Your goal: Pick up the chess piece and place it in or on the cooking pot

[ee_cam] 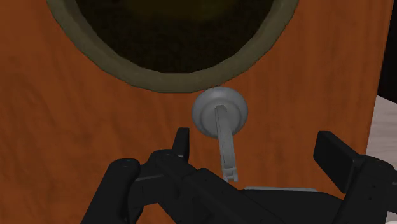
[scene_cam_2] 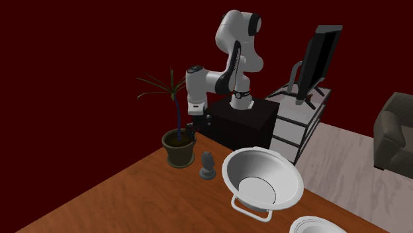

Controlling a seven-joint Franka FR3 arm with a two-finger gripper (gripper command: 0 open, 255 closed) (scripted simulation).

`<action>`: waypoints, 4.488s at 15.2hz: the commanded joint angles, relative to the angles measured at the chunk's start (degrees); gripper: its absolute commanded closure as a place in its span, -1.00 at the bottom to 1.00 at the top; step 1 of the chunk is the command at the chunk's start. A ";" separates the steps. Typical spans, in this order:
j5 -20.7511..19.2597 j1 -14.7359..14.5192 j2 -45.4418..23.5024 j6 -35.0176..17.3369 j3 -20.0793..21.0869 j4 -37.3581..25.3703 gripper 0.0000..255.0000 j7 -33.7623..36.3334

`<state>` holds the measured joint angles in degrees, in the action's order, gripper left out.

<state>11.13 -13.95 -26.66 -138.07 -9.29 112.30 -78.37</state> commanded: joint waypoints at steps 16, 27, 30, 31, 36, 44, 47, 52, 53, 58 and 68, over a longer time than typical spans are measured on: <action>0.24 0.29 -12.80 -4.94 3.80 -7.44 -1.00 -6.35; 0.24 0.30 -12.88 -4.96 3.81 -7.50 1.00 -6.35; 0.14 0.22 -12.17 -4.48 3.70 -7.27 1.00 -6.26; 0.04 0.16 -11.54 -4.02 3.60 -7.11 1.00 -6.17; -0.50 -0.17 -8.52 -1.59 3.14 -6.53 1.00 -5.70; -1.42 -0.62 -4.03 2.59 2.46 -6.24 1.00 -4.91; -1.77 -0.76 -2.46 4.25 2.24 -6.34 1.00 -4.61; -2.35 -0.97 0.00 7.10 1.90 -6.77 1.00 -4.11; -2.46 -1.01 0.47 7.69 1.84 -6.89 1.00 -4.01; -3.01 -1.18 2.68 10.68 1.57 -7.70 1.00 -3.53; -3.99 -1.40 6.44 16.97 1.15 -10.29 1.00 -2.64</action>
<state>7.25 -15.32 -20.69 -121.75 -8.09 102.18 -81.10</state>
